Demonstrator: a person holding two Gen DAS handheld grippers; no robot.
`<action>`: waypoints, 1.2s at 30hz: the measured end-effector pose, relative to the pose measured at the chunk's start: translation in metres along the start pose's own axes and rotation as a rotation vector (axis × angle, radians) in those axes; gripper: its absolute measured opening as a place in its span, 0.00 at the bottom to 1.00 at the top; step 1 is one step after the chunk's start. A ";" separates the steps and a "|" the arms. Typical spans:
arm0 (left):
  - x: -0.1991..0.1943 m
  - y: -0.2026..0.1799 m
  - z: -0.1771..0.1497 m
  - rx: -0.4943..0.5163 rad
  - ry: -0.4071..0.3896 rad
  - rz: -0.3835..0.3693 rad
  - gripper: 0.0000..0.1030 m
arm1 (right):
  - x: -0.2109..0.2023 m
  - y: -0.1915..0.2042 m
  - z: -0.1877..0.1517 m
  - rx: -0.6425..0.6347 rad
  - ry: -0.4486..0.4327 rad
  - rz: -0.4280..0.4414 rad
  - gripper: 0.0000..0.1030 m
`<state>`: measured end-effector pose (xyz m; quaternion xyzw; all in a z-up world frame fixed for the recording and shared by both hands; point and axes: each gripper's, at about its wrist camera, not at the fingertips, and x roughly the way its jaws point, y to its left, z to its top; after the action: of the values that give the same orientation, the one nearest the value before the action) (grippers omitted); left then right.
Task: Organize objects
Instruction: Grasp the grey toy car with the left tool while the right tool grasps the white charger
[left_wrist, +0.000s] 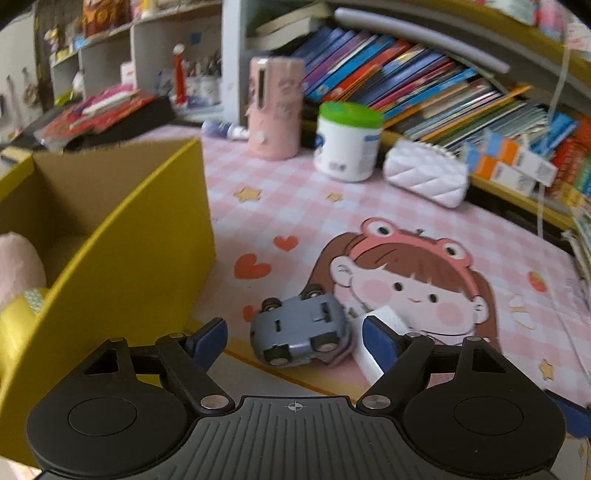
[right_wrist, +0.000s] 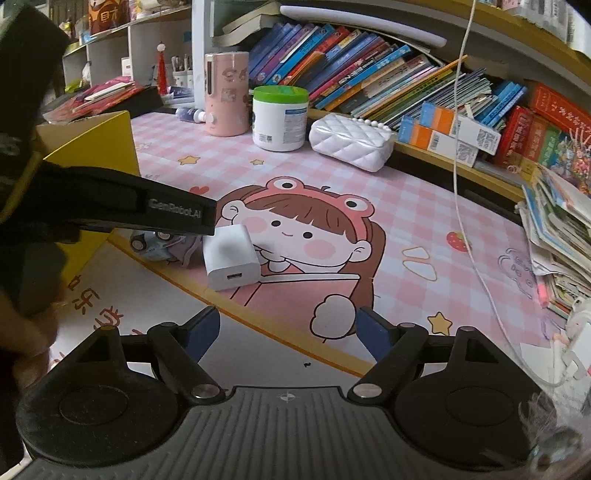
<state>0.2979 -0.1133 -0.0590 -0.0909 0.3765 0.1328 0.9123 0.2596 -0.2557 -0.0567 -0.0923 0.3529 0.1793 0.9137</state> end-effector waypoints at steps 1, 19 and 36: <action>0.004 0.001 0.000 -0.013 0.010 0.002 0.79 | 0.001 -0.001 0.000 -0.002 0.000 0.004 0.78; -0.008 0.017 0.004 -0.083 -0.016 -0.074 0.62 | 0.017 -0.004 0.007 -0.014 -0.005 0.050 0.75; -0.108 0.048 0.014 -0.066 -0.201 -0.105 0.62 | 0.084 0.026 0.037 -0.047 0.039 0.178 0.55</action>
<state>0.2183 -0.0827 0.0243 -0.1267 0.2732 0.1058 0.9477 0.3297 -0.1985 -0.0876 -0.0857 0.3732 0.2662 0.8846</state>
